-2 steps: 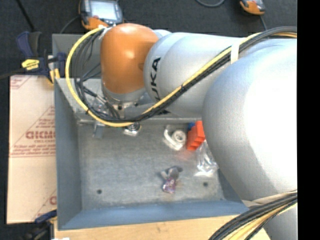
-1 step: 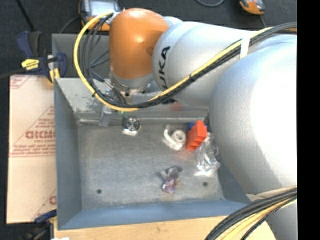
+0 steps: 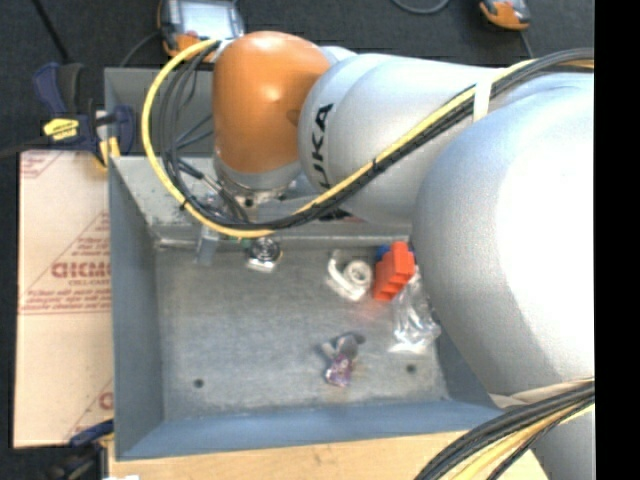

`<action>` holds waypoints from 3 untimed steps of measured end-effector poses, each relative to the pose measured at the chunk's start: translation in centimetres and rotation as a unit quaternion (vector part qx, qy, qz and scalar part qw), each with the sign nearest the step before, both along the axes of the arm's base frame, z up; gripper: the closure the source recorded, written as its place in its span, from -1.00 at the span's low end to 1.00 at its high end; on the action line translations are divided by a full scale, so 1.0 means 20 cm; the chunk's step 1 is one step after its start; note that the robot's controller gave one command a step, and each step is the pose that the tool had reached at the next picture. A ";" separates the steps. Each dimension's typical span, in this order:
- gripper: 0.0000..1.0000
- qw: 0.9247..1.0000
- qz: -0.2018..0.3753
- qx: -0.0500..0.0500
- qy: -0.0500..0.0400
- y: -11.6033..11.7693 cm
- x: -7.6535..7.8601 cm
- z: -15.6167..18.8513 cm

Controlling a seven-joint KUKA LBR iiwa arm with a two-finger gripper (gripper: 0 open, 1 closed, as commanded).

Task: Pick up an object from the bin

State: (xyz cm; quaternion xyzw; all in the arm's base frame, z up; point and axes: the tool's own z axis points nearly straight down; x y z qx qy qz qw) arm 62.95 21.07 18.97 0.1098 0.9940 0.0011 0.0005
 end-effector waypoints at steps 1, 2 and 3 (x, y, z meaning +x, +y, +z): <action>1.00 1.000 -0.004 0.001 -0.004 -0.01 -0.01 0.23; 1.00 0.993 -0.118 0.001 -0.001 0.10 0.08 0.20; 1.00 0.997 -0.083 -0.002 0.000 0.06 0.09 0.12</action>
Offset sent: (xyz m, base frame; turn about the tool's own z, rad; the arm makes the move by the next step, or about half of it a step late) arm -0.0044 -0.0009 0.0423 0.0133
